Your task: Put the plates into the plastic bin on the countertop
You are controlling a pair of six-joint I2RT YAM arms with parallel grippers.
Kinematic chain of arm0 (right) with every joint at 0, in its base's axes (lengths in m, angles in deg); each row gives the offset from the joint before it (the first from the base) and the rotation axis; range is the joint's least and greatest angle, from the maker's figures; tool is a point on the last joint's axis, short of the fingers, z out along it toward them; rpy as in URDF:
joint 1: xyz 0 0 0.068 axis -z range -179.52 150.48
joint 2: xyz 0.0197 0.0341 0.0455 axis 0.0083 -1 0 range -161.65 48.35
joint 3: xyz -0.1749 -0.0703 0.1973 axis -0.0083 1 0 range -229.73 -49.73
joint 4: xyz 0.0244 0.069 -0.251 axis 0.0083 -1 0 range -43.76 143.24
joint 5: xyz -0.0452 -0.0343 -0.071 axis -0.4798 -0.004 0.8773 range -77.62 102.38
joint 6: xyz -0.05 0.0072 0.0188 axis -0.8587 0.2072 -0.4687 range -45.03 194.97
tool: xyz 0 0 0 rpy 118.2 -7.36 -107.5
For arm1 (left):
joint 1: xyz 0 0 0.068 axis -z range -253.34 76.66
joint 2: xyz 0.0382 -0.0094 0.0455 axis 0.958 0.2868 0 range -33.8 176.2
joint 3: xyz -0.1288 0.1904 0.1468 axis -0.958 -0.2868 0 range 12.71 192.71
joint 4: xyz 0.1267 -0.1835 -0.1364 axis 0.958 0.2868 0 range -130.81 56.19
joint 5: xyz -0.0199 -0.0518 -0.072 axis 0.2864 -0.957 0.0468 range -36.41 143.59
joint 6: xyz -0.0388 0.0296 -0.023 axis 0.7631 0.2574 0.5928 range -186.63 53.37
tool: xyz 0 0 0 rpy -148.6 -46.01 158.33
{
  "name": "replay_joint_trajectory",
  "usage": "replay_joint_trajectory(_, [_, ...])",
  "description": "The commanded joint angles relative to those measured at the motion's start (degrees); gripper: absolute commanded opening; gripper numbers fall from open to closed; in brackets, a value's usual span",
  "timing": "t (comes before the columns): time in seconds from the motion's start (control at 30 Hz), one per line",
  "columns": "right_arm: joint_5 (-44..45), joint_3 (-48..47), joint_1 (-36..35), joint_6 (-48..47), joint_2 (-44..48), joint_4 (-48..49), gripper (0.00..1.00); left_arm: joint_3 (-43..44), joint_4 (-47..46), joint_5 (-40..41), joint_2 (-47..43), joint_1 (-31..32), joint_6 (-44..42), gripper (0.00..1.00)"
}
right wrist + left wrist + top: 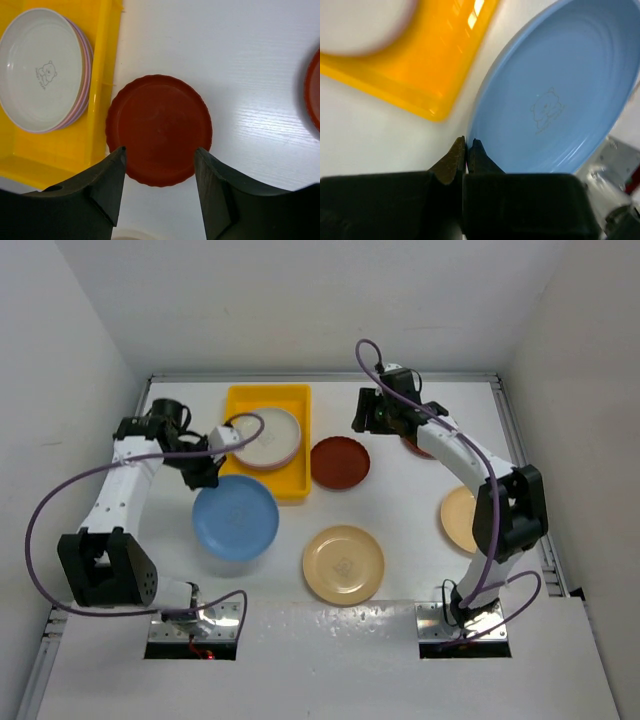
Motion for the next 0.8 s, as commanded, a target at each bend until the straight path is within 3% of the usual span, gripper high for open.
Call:
replay_joint_trajectory(0.0, [-4.04, -5.52, 0.62, 1.88, -2.09, 0.73, 0.55, 12.70, 4.35, -13.05, 4.19, 1.00, 0.95, 0.00])
replay_joint_trajectory(0.1, [-4.75, -7.28, 0.97, 2.67, -3.50, 0.46, 0.54, 19.92, -3.10, -18.49, 10.69, -1.45, 7.42, 0.00])
replay_joint_trajectory(0.13, [-4.75, -7.20, 1.23, 2.76, -3.50, 0.72, 0.54, 20.98, -7.40, -18.50, 12.36, -1.98, 16.94, 0.00])
replay_joint_trajectory(0.2, [-3.96, -6.41, 1.32, 2.67, -3.24, 0.81, 0.54, 24.65, -18.79, -16.32, 18.23, -1.98, 25.60, 0.00])
replay_joint_trajectory(0.23, [-3.61, -5.97, 1.50, 2.58, -2.81, 0.64, 0.54, 26.16, -21.74, -15.00, 20.35, -1.98, 32.34, 0.00])
replay_joint_trajectory(0.33, [-1.94, -4.83, 1.85, 1.53, -1.49, -0.24, 0.54, 32.31, -30.36, -9.46, 28.16, -1.46, 41.00, 0.00])
replay_joint_trajectory(0.57, [2.72, -3.24, 1.59, 0.21, 0.71, -2.35, 0.54, 40.32, -34.77, -4.80, 39.26, -1.46, 46.83, 0.00])
replay_joint_trajectory(0.77, [5.09, -2.02, 1.85, 0.65, 1.94, -2.70, 0.54, 39.02, -35.83, -3.90, 41.64, -1.46, 44.90, 0.00])
